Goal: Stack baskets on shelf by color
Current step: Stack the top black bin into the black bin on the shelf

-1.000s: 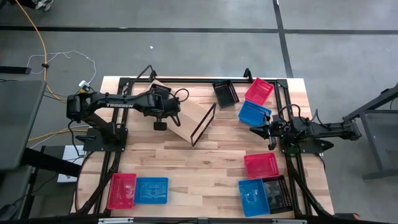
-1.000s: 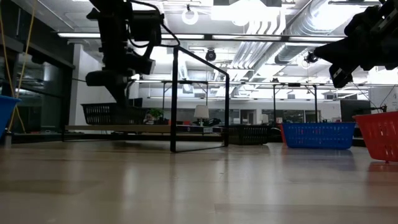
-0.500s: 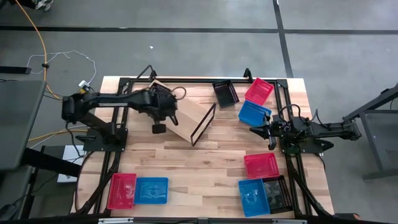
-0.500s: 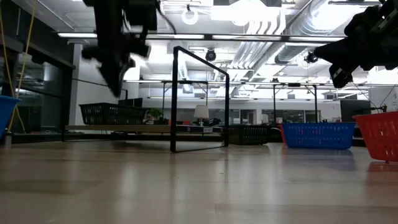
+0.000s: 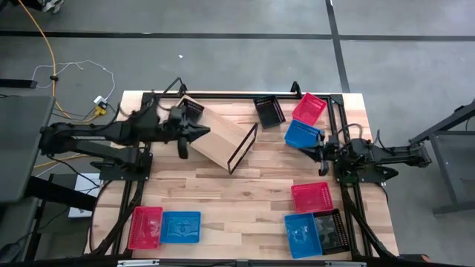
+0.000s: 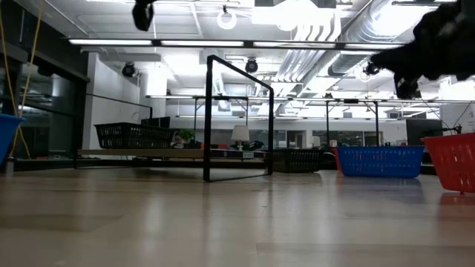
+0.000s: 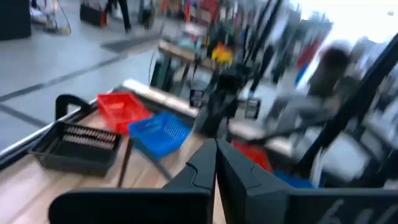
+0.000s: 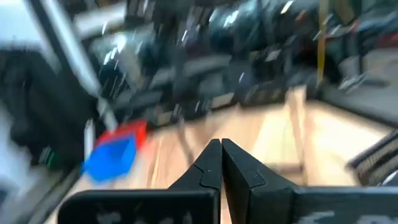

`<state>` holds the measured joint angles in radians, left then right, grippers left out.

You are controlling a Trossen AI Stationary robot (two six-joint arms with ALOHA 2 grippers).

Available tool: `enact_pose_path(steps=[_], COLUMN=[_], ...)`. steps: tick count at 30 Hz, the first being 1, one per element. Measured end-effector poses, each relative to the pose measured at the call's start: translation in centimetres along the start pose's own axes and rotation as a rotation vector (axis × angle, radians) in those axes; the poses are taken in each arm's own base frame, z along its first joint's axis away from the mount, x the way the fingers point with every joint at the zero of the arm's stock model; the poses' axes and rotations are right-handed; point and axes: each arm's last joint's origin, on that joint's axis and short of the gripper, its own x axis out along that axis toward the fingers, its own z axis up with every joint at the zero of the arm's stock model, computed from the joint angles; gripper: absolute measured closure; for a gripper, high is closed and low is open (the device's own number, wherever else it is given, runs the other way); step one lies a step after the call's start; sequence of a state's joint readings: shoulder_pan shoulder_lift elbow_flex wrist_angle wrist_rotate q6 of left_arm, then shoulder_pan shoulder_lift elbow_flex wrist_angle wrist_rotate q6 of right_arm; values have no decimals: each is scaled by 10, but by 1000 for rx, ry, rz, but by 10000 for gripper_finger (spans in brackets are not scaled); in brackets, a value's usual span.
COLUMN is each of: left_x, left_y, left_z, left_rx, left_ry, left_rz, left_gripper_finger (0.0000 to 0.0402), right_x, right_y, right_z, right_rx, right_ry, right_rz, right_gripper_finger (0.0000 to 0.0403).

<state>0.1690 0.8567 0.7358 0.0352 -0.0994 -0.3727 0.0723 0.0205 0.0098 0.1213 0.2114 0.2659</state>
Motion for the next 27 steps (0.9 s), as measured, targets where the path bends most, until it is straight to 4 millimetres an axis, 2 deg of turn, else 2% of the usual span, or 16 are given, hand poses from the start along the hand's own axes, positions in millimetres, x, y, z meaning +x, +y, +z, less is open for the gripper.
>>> enact_pose_path(steps=[7,11,15,17,22,27], left_x=[-21,-23,-23,-23,-23,-23], left_y=[-4,-8,-9,-8,-8,-8], left_z=[-19,-18,-18,-18,-18,-18], left_rx=[-107,-80,-80,-73,-55,-59], left_ry=[-110,-126,-128,-131,-134,-130], left_rz=[12,16,16,21,33,22], left_gripper_finger=[401,401,401,401,401,401], right_x=[-11,-18,-9,2,38,72], right_y=[-1,-3,6,11,21,5], right_z=[43,53,70,79,100,97], right_rx=[407,525,551,530,455,478], right_ry=[-528,-676,-574,-468,-154,157], right_rz=[-151,-233,-172,-214,-442,-756], right_gripper_finger=[402,402,402,399,357,284])
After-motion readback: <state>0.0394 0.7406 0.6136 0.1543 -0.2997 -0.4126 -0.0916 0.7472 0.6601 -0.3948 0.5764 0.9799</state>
